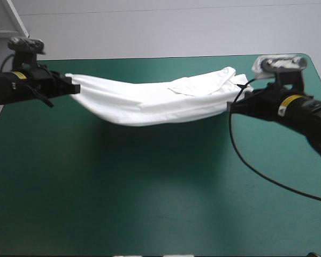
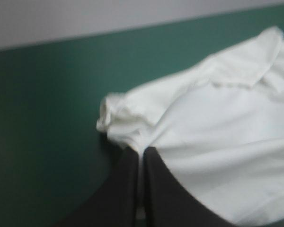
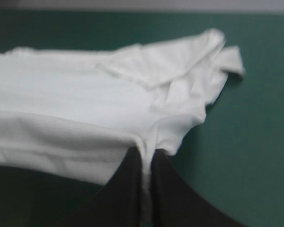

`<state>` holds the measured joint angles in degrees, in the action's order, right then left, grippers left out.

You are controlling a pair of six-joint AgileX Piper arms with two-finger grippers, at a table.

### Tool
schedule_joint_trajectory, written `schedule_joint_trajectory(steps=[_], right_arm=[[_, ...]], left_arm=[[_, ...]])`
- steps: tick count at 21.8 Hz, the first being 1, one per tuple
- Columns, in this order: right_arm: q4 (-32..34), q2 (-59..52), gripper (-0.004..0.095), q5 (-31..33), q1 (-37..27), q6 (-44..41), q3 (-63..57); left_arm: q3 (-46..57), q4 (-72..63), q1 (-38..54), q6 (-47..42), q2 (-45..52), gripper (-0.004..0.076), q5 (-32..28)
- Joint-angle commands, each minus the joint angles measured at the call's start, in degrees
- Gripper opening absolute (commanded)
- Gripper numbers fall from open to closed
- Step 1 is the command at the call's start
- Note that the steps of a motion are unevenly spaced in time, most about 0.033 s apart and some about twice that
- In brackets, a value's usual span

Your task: Fold the cloth

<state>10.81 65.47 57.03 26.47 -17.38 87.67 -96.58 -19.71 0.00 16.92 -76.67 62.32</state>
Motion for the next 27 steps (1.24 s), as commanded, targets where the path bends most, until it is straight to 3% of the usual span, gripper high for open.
schedule_joint_trajectory(steps=[1,10,13,18,21,27], right_arm=[[5.24,0.71,-0.0014,-1.43,-0.01,2.77,14.03],[6.95,5.14,-0.0014,-3.67,-0.01,8.95,43.96],[3.32,5.31,-0.0014,-6.76,-0.01,12.82,52.5],[1.1,6.47,-0.0014,-9.52,-0.01,14.41,55.07],[0.87,12.86,-0.0014,-11.6,-0.01,14.87,55.08],[3.14,25.04,-0.0014,-22.0,-0.01,14.43,55.18]], left_arm=[[-13.41,-1.61,-0.26,-1.96,1.99,-0.001,-1.83],[-42.02,3.61,-0.26,-3.2,-0.17,-0.001,-3.55],[-50.01,9.88,-0.26,-3.27,-0.27,-0.001,-3.88],[-51.85,10.37,-0.26,-2.3,-1.57,-0.001,-2.41],[-51.85,5.34,-0.26,-0.29,-7.22,-0.001,-3.05],[-51.85,1.03,-0.26,1.3,-18.44,-0.001,-10.45]])
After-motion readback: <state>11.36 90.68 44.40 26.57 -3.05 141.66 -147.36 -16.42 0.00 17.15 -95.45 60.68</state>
